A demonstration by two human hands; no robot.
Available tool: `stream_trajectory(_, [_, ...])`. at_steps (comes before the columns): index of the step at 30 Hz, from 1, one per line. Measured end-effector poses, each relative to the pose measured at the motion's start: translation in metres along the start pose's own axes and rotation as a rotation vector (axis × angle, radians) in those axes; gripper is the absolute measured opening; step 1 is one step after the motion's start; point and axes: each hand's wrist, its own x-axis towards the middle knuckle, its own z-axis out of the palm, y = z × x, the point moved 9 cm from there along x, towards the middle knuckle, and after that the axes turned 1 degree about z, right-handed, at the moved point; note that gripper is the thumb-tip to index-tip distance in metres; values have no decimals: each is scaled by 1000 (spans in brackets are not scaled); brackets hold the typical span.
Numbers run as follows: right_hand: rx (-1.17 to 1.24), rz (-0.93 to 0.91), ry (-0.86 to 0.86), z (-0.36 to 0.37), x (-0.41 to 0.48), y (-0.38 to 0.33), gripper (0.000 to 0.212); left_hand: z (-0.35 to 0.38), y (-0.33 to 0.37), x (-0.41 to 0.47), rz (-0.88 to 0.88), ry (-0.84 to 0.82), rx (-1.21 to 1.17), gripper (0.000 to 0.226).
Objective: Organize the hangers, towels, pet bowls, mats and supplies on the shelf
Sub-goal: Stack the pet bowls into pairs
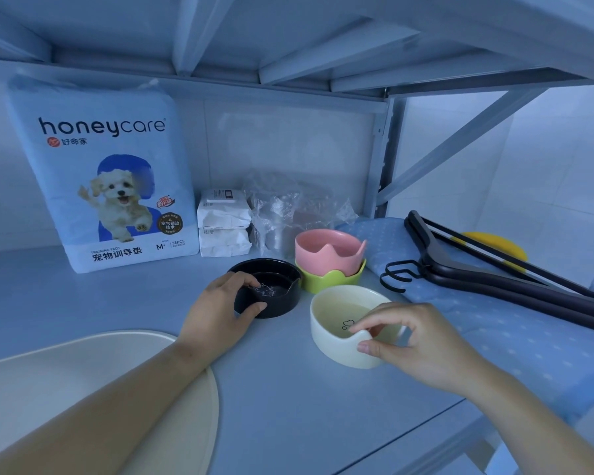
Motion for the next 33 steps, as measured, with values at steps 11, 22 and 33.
stream_trajectory(11, [-71,35,12,2,2,-2,18,0,5,-2,0,8,96,12])
stream_trajectory(22, [-56,54,21,3,3,-2,23,2,5,-3,8,9,95,11])
stream_trajectory(33, [-141,-50,100,-8,9,-15,6,1,-9,-1,-78,-16,-64,51])
